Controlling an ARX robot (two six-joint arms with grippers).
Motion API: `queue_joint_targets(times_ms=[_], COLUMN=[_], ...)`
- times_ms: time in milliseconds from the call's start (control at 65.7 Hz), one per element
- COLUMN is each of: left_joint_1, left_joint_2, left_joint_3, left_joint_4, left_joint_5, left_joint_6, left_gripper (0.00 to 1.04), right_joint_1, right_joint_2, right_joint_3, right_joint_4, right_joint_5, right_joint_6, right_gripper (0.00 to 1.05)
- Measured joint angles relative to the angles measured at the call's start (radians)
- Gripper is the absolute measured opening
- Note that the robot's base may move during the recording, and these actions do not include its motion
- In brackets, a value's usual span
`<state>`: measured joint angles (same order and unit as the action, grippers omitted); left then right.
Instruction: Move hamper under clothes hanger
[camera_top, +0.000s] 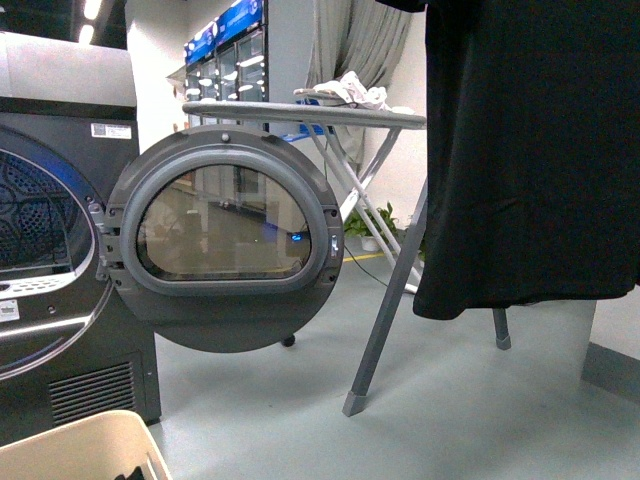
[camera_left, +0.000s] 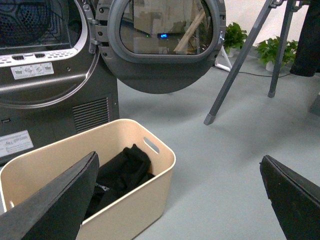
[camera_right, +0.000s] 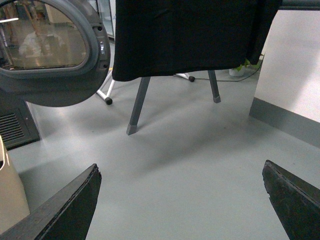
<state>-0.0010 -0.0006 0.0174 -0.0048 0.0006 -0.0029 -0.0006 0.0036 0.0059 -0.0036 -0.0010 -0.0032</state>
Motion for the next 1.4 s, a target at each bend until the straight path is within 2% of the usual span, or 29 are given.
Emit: queue_joint_targets(times_ms=[1400], left_joint_1=[0.000], left_joint_2=[0.001], left_joint_3=[0.000], left_joint_4=[0.000], left_joint_5=[0.000], left_joint_6=[0.000], left_gripper=[0.98], right_joint_1=[0.000], right_joint_2=[0.000], right_joint_3=[0.000], right_joint_4=[0.000], right_joint_5=[0.000], right_joint_6=[0.000], right_gripper=[0.97])
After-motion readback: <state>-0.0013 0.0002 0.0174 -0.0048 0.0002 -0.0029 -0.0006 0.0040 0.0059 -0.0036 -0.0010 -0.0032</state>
